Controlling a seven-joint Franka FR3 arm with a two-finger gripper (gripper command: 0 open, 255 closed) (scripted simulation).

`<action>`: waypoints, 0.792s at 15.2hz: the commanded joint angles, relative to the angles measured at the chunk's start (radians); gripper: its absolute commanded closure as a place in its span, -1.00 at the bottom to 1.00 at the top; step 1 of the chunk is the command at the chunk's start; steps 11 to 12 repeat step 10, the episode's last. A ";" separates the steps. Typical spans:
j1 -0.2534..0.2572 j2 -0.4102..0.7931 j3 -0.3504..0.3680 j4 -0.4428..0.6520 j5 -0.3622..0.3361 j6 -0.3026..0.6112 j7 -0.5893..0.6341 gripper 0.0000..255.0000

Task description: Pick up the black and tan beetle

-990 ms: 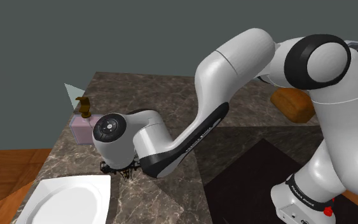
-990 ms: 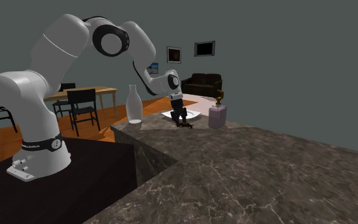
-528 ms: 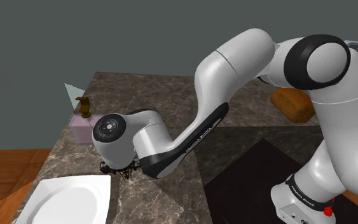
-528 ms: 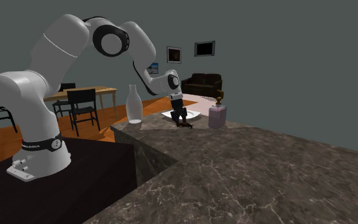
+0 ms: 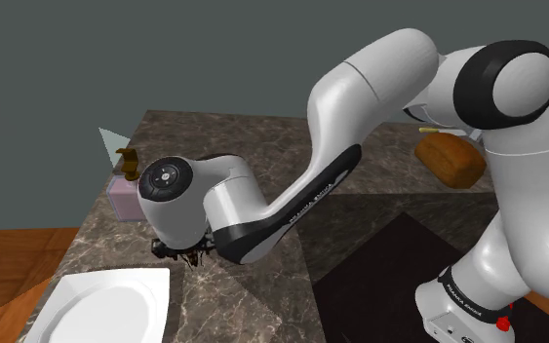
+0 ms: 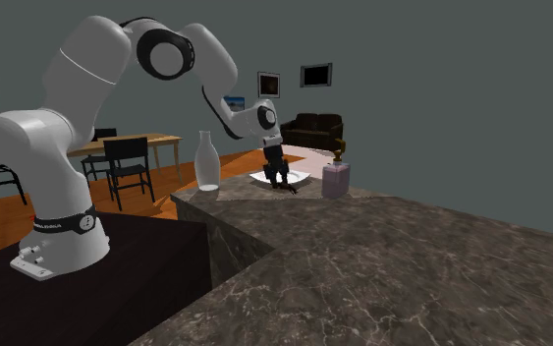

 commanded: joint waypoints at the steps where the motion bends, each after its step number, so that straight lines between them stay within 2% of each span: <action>1: -0.006 -0.016 0.010 0.001 0.014 -0.014 -0.012 1.00; 8: -0.029 -0.074 0.045 0.004 0.063 -0.063 -0.052 1.00; 12: -0.030 -0.075 0.046 0.004 0.064 -0.064 -0.053 1.00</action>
